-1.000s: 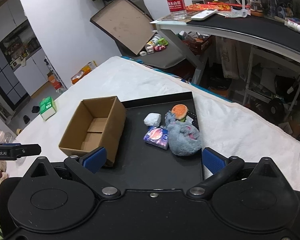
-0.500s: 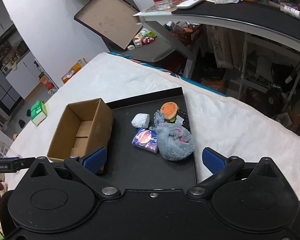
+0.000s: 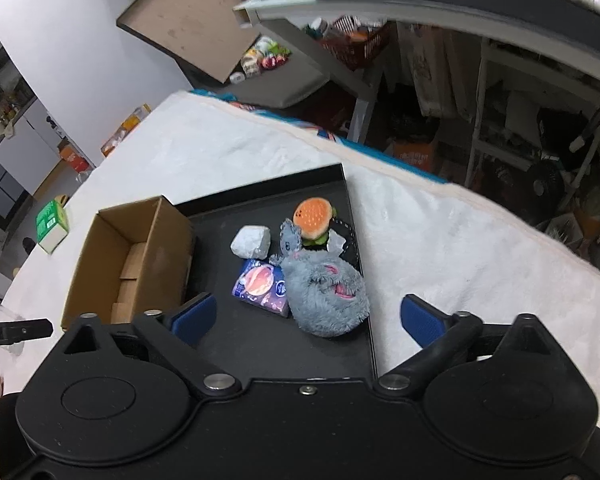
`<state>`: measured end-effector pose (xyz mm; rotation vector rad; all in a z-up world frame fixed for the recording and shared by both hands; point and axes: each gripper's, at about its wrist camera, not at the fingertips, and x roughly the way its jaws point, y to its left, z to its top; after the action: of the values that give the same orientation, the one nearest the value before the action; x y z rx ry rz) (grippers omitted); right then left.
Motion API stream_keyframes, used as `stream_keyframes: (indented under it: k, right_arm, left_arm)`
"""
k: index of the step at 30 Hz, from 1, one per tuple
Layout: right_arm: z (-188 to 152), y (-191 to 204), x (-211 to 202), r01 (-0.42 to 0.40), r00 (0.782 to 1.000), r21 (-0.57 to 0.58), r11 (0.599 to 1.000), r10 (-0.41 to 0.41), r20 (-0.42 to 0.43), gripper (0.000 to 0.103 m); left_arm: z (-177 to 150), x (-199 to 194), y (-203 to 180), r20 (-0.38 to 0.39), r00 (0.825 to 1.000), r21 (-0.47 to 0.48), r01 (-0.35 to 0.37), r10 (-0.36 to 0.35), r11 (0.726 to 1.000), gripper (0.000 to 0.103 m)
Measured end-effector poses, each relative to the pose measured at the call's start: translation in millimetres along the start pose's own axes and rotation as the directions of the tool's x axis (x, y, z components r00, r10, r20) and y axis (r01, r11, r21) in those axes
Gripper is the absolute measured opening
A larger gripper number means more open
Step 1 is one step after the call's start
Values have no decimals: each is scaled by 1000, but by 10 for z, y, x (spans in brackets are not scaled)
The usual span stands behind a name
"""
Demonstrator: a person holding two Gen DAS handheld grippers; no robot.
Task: Organize soft objects
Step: 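Move the left tool to the box rim while the right tool approaches the grey plush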
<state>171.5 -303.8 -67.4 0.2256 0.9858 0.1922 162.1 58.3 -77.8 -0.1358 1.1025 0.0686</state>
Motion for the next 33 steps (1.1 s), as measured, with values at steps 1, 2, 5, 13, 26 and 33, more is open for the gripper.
stream_keyframes:
  k: [1, 2, 5, 13, 26, 33]
  right_arm:
    - [6, -14, 41, 0, 1000, 5, 1000, 0, -12, 92]
    - [14, -28, 81, 0, 1000, 11, 1000, 1, -23, 90]
    - [48, -32, 196, -1, 999, 13, 1000, 2, -41, 89]
    - [85, -65, 521, 7, 996, 8, 1000, -6, -87, 86]
    - [147, -101, 999, 30, 989, -55, 998, -37, -144, 86]
    - [135, -55, 1184, 46, 984, -109, 993, -64, -167, 88]
  left_arm:
    - [17, 25, 6, -6, 1000, 2, -2, 2, 1000, 100]
    - [37, 51, 14, -12, 1000, 3, -4, 4, 1000, 100]
    - [89, 128, 43, -26, 1000, -2, -9, 9, 1000, 99]
    - [183, 363, 182, -79, 997, -47, -16, 13, 999, 95]
    - [243, 708, 398, -156, 987, -95, -55, 40, 994, 77]
    - [259, 910, 489, -182, 982, -122, -69, 46, 990, 58]
